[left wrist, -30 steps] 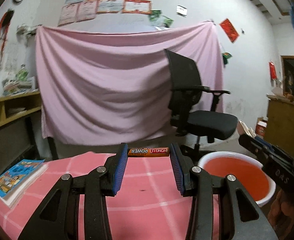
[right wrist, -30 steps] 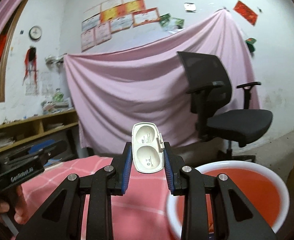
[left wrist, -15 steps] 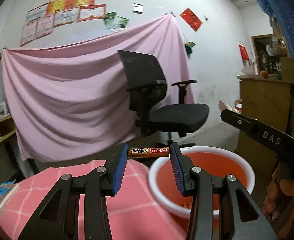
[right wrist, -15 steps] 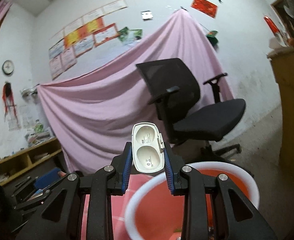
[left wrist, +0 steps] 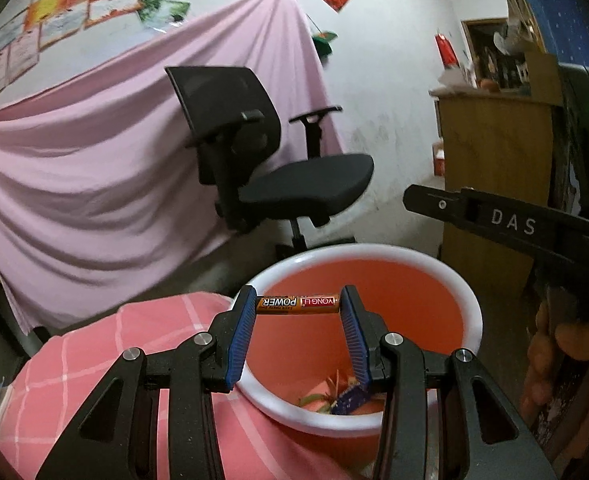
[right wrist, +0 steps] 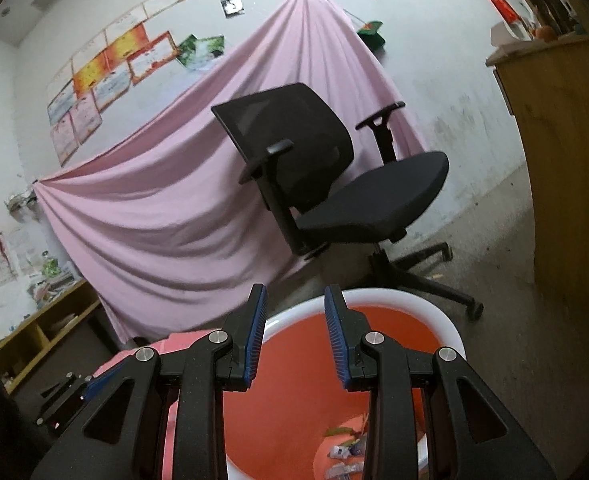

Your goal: Collect trash

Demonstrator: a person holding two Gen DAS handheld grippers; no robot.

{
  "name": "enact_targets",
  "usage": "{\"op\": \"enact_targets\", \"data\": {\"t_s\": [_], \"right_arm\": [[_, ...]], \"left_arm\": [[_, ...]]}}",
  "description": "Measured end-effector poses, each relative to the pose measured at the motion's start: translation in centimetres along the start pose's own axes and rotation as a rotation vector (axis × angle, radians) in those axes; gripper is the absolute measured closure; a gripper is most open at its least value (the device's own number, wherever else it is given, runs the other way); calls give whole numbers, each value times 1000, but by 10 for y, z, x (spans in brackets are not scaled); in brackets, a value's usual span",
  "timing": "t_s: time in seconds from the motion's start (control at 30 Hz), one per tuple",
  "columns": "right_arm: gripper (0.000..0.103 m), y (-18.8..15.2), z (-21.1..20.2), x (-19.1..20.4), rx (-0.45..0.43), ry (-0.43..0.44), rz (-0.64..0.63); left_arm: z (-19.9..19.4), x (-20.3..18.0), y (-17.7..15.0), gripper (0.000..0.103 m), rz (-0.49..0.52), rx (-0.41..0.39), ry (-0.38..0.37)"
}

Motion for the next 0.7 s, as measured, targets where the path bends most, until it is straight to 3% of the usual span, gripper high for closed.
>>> {"op": "enact_targets", "data": {"t_s": [0.17, 0.27, 0.7], "right_arm": [[75, 1, 3, -4, 18, -13, 19], [75, 1, 3, -7, 25, -22, 25], [75, 2, 8, -10, 41, -45, 31]], "left_arm": [[16, -4, -4, 65, 5, 76, -9], [20, -4, -8, 59, 0, 103, -12], [16, 10, -16, 58, -72, 115, -2]]}}
Point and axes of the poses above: each gripper's, at about its wrist camera, not at the fingertips, and z roughly the way its jaws point, x to its left, y to its top, the point moved 1 cm from there along z, roughly the way its jaws point, and after that the axes turned 15 degrees about z, right-handed, at the moved point
